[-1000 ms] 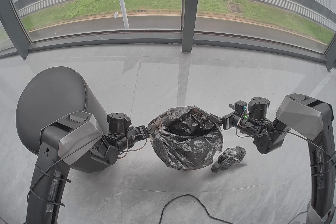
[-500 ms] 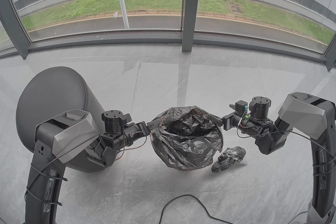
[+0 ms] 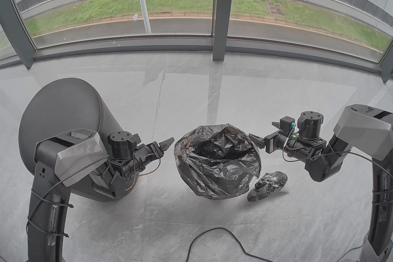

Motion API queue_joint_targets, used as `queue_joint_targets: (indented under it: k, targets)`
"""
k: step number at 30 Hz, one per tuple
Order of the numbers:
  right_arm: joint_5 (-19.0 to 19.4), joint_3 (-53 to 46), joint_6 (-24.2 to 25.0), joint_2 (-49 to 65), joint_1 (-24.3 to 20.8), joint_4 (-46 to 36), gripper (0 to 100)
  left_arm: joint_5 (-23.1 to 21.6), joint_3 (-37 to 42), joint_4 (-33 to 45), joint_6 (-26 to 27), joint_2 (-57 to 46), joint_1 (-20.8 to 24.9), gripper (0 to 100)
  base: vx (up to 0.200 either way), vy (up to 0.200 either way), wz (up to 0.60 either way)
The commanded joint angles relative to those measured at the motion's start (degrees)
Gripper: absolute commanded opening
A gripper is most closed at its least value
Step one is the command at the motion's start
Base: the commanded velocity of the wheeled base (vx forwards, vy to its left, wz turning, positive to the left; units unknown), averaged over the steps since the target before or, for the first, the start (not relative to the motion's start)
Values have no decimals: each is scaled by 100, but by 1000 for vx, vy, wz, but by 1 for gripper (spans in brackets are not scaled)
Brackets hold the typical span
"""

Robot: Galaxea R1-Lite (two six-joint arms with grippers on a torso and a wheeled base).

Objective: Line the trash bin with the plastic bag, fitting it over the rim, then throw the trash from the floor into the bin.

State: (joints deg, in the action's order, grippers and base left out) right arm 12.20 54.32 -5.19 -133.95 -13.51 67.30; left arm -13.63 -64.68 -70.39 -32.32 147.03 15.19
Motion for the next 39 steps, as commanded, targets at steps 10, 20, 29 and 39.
queue_joint_targets:
  k: [10,20,29,39]
  targets:
    - [28,-97,-34,106,-407,-7,100,9,0,25,6,203,248,100,0,0,0]
    - [19,1151,-948,-562,-767,-991,100,45,-71,52,15,282,177,100,0,0,0]
    - [-227,3295,-1704,-1081,-346,-2353,100,53,-334,69,15,423,186,100,0,0,0]
    - [-227,3629,-1713,-1160,-416,-2793,100,45,-378,60,15,511,169,100,0,0,0]
